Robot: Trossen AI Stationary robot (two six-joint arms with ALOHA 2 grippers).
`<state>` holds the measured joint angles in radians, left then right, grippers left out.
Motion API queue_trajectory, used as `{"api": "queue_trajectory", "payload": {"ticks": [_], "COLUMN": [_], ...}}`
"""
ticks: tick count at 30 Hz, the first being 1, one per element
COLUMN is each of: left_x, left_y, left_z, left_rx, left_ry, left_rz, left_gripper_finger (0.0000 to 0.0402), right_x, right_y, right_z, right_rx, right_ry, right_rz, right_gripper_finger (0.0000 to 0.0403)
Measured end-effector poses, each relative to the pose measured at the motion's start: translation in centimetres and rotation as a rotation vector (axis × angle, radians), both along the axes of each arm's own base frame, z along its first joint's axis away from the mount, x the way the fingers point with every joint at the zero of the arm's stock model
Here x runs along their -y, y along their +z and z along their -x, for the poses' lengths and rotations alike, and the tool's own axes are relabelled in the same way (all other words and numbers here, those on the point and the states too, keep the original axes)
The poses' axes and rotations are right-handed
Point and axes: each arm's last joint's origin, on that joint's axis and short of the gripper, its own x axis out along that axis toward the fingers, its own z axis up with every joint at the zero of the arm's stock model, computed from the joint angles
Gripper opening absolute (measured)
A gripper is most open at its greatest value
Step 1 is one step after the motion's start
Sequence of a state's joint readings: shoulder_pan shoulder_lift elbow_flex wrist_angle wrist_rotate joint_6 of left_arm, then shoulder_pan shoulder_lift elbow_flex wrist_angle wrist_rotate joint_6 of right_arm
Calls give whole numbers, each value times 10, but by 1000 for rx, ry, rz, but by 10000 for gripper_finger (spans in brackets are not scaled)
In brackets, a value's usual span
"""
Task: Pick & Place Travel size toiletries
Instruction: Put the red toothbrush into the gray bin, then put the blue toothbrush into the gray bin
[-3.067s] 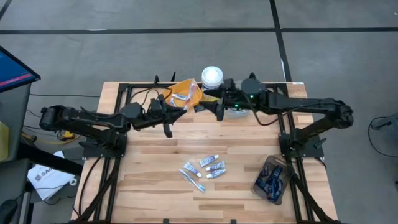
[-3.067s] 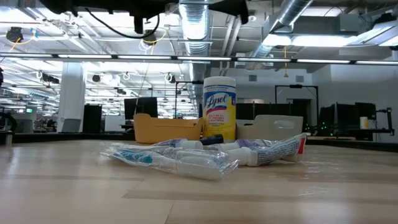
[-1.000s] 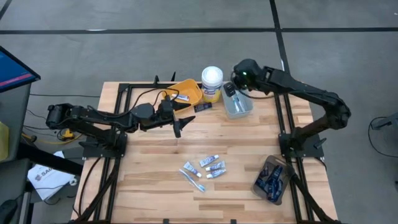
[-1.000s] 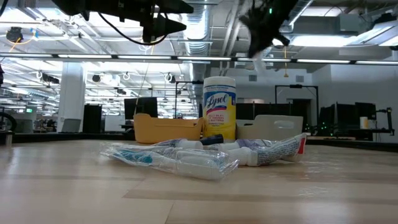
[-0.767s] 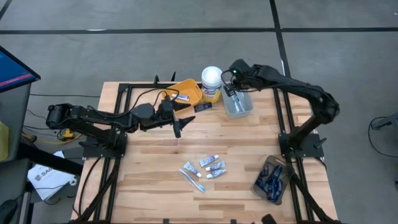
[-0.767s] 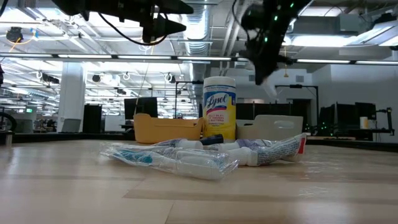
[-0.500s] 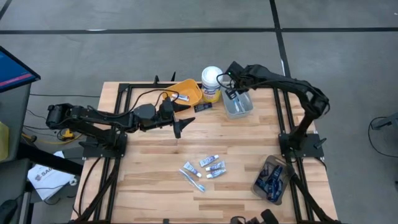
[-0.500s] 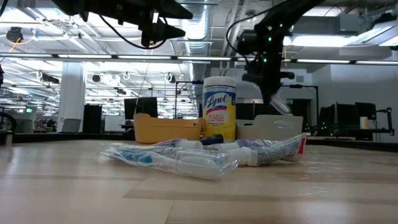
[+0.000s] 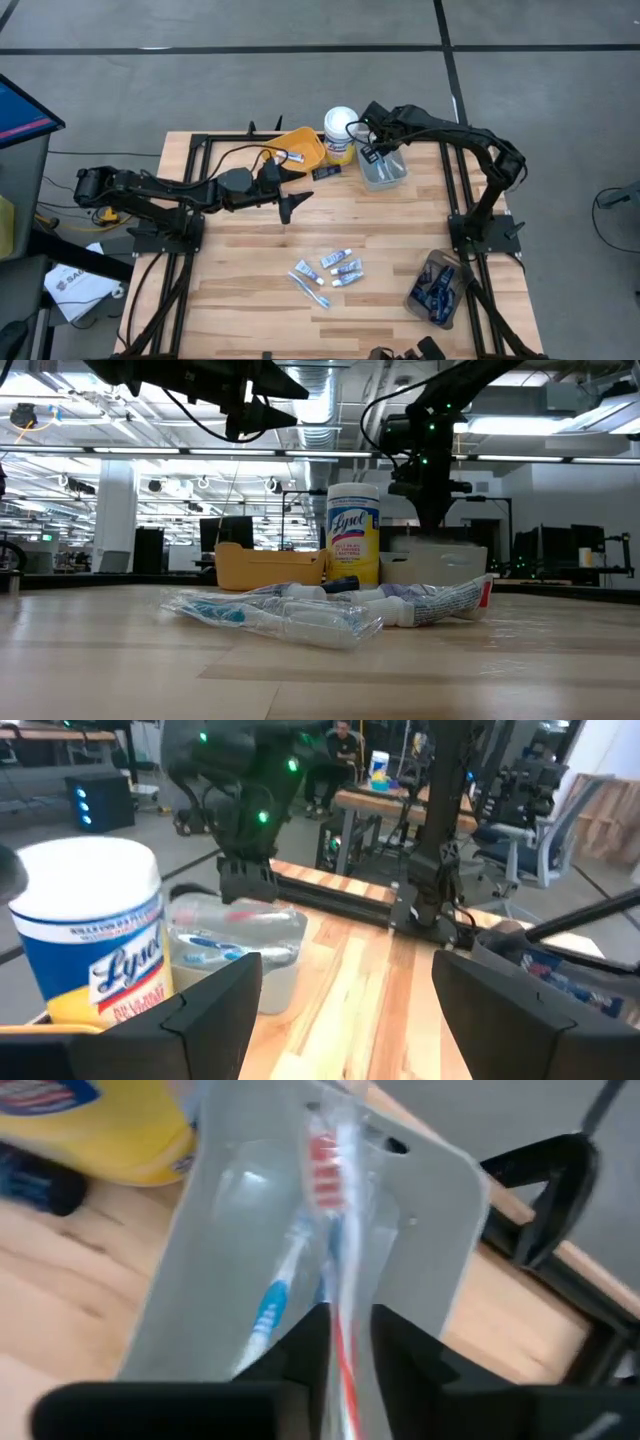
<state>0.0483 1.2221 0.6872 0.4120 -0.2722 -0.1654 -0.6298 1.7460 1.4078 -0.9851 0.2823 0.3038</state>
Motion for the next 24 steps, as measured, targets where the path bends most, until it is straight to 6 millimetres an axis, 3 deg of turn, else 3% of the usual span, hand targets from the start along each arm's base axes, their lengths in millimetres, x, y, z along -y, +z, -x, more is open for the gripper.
{"api": "queue_trajectory", "payload": {"ticks": [6, 12, 18, 24], "left_x": [3, 20, 52, 77], "left_y": [-9, -24, -42, -71], "left_z": [1, 4, 13, 29], "left_rx": [-94, -262, -350, -399], "left_ry": [-104, -322, -559, -655], "left_rz": [21, 35, -114, -89], "left_gripper_finger": [290, 290, 289, 289], "right_x": [-2, -19, -43, -64], "right_y": [9, 45, 87, 116], "right_z": [4, 15, 34, 53], "right_rx": [45, 146, 279, 374], "right_ry": [18, 46, 82, 110], "right_rz": [-22, 52, 144, 205], "right_gripper_finger": [165, 242, 244, 229]}}
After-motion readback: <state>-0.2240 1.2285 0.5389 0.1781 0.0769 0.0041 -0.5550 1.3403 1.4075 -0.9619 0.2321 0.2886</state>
